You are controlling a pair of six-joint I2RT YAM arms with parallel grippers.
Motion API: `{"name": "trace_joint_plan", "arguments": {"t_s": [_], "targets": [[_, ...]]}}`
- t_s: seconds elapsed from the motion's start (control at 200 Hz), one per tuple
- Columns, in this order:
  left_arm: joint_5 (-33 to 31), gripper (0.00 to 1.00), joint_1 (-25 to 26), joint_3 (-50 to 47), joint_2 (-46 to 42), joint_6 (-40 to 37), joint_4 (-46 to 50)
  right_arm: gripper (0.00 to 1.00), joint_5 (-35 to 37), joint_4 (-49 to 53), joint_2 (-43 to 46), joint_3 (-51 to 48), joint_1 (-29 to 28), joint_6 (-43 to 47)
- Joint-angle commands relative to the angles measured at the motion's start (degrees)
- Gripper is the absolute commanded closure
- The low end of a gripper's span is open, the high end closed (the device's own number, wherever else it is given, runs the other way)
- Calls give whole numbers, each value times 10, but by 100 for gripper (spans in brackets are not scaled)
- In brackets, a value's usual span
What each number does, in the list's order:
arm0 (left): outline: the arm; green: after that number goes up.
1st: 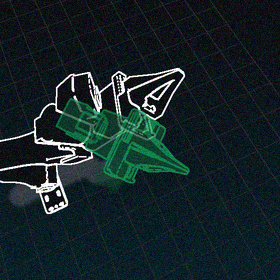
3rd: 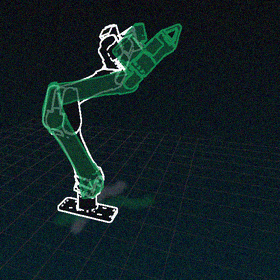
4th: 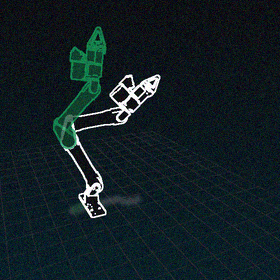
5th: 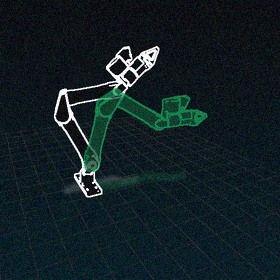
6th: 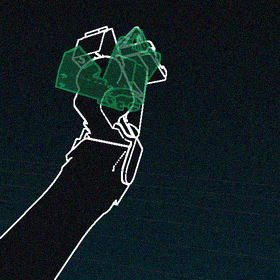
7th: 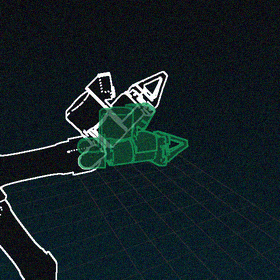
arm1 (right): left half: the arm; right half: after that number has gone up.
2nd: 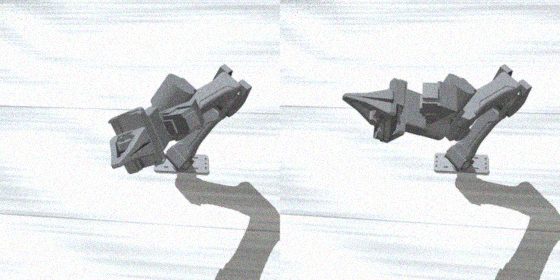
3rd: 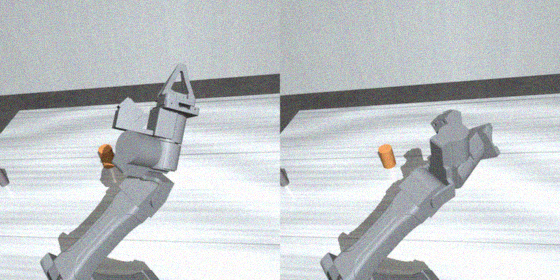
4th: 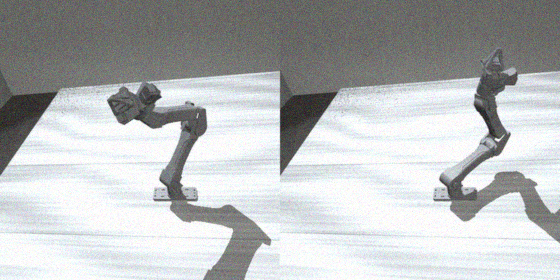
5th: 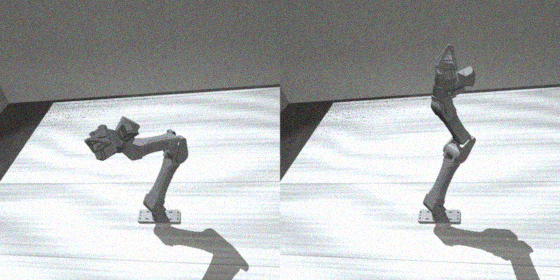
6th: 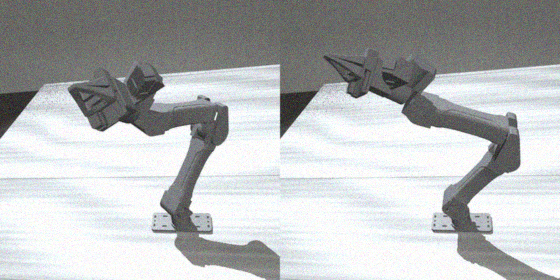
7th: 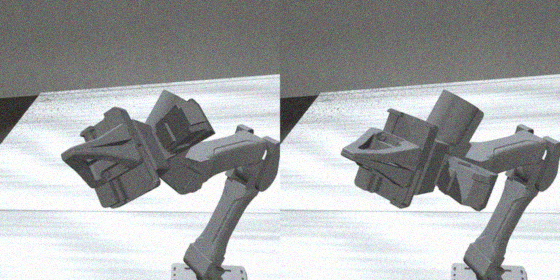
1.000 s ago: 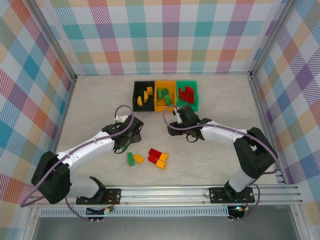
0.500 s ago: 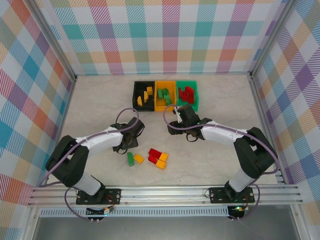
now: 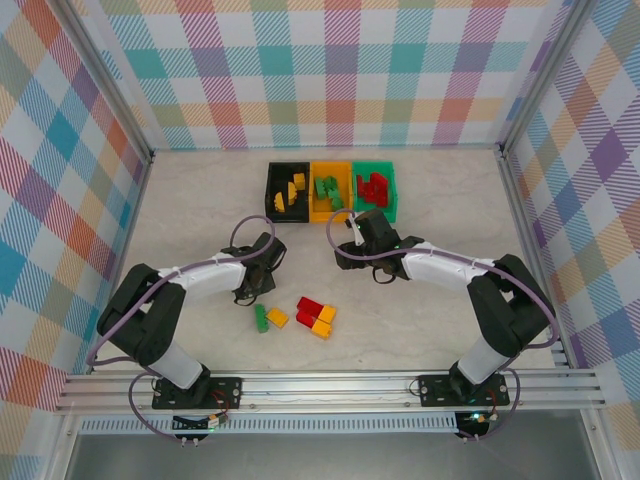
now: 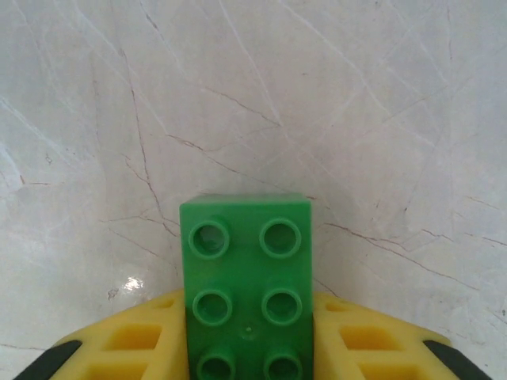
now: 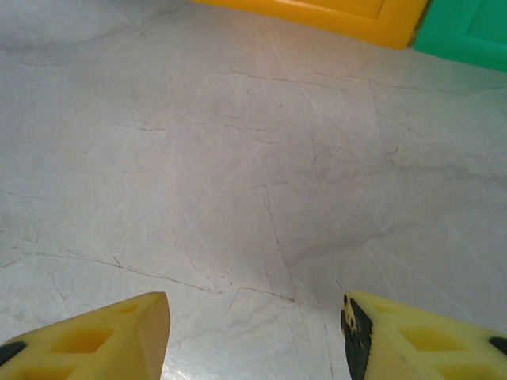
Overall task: Sort the legos into containers by color
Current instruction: Pick up the lego from the middle-left of the table.
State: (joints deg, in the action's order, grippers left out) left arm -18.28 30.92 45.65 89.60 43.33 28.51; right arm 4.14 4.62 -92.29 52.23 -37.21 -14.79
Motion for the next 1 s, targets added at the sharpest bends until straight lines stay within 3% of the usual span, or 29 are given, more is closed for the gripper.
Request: {"name": "trace_joint_plan", "arguments": {"t_s": [0.0,0.26,0.45,0.62,0.81,0.995], "targets": [[-17,71,-11,-19,-11,12,14,40,11,-16,22,-10,-4,-11],[-3,72,7,5,-70,0,16,40,17,-19,41,-19,-2,-29],[0,71,35,78,-52,-21,18,40,34,-16,61,-27,-2,-43],[15,71,50,189,16,-51,32,39,78,12,69,-29,14,-82],[56,70,57,345,124,-89,29,39,13,1,66,-45,68,-124],[48,68,55,547,253,-141,98,38,0,-5,72,-49,74,-124]]}}
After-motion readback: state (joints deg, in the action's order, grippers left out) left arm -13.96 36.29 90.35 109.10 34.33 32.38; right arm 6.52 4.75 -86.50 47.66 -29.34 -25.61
